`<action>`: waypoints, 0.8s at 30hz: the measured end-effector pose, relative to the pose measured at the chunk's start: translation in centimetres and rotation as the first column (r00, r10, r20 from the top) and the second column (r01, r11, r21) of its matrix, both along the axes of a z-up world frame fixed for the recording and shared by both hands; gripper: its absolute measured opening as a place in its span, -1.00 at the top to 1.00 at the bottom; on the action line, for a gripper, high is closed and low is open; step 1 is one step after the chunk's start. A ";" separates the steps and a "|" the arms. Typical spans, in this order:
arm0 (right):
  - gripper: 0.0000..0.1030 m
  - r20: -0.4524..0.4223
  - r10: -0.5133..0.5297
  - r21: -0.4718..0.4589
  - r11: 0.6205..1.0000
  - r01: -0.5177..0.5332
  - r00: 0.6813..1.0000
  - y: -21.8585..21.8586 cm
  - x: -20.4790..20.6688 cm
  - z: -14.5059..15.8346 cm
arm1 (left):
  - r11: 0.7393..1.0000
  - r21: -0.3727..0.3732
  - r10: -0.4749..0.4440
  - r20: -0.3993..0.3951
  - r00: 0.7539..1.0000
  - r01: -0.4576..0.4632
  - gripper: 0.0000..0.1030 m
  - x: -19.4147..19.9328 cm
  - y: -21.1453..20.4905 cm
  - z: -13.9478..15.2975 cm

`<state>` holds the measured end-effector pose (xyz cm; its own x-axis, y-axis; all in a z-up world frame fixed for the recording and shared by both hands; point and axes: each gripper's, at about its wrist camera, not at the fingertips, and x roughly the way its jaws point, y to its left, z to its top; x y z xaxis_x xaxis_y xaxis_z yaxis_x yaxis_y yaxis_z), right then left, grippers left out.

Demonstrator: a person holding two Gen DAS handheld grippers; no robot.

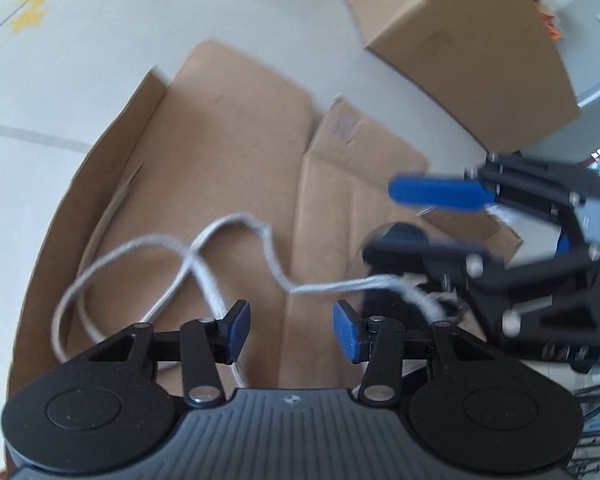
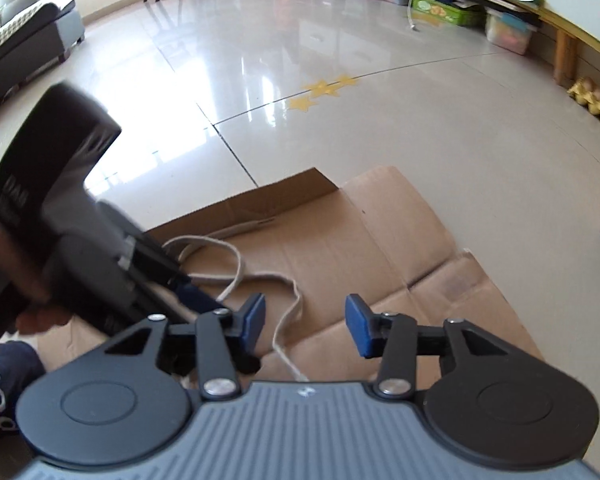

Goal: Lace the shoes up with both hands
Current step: 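Release the lace with the left tool while the right tool grasps the lace on the cardboard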

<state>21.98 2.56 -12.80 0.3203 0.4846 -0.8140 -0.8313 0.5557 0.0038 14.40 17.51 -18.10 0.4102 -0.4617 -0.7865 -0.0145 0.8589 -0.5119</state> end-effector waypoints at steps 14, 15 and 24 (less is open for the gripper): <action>0.70 -0.059 0.020 -0.181 0.983 -0.030 0.998 4.5 1.8 -5.2 | 0.988 0.148 0.046 -0.078 0.996 -0.035 0.17 -4.0 2.2 1.1; 0.74 -0.066 0.008 -0.188 0.982 -0.020 0.998 4.4 1.9 -5.2 | 0.986 0.165 0.047 -0.091 0.995 -0.032 0.17 -4.2 2.4 1.1; 0.80 -0.089 -0.124 -0.268 0.959 0.097 0.988 0.7 2.5 -5.0 | 0.984 0.176 0.056 -0.138 0.989 -0.032 0.12 -3.8 3.1 2.6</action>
